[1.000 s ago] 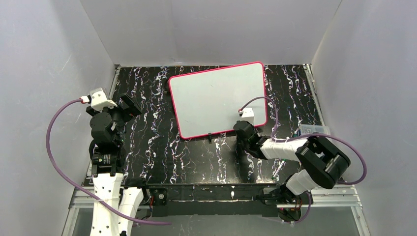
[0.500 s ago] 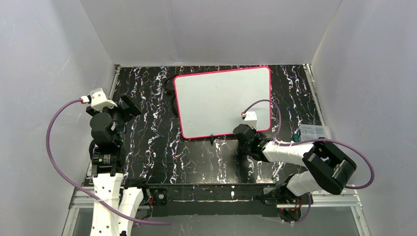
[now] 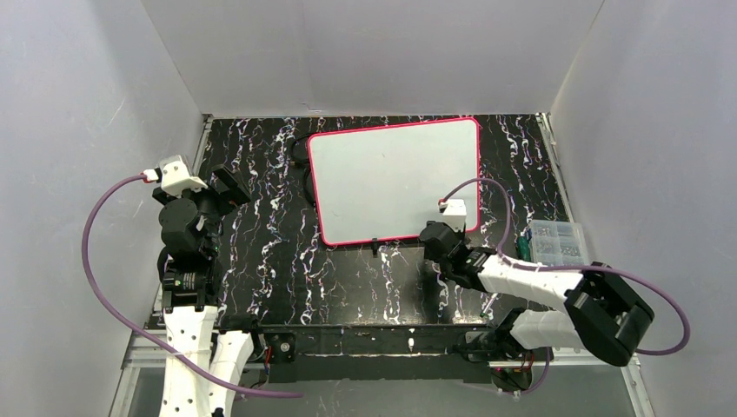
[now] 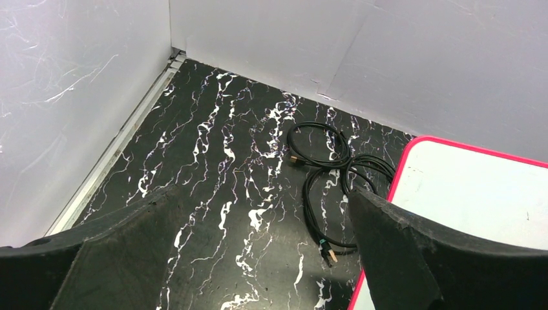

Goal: Write a sentence on the whiteboard
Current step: Move the whiteboard to the center of the board.

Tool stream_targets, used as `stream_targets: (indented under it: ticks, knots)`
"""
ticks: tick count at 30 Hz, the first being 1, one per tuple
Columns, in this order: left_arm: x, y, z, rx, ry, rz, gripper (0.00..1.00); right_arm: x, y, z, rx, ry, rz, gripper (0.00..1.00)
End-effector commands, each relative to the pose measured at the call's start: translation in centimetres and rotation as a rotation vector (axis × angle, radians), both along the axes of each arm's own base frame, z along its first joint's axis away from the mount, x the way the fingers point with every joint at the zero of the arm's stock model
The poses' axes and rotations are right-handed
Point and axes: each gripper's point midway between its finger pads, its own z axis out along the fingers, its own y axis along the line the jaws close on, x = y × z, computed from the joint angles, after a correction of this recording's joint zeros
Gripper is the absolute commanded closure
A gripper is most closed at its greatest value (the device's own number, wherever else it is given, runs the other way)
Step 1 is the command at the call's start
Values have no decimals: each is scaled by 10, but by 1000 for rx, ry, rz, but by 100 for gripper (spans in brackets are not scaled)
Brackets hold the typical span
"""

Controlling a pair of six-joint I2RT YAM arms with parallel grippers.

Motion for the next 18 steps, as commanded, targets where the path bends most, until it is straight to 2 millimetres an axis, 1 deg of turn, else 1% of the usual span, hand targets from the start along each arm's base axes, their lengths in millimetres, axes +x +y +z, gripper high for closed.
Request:
stream_targets:
  ticks: [1, 5, 8, 12, 16, 18]
  knots:
    - [1, -1, 2, -3, -17, -7, 2, -11, -16, 6, -12, 8, -35, 45]
    - [2, -2, 2, -6, -17, -12, 2, -12, -12, 13, 14, -2, -6, 45]
    - [3, -2, 1, -7, -15, -15, 2, -12, -4, 16, 26, 9, 27, 46]
    - [4, -5, 0, -7, -12, -28, 2, -12, -1, 22, 51, 23, 5, 46]
    - [4, -6, 0, -7, -12, -39, 2, -14, 7, 31, 79, 53, 16, 46]
    - [4, -6, 0, -5, -12, -40, 2, -16, 5, 34, 70, 73, 7, 47]
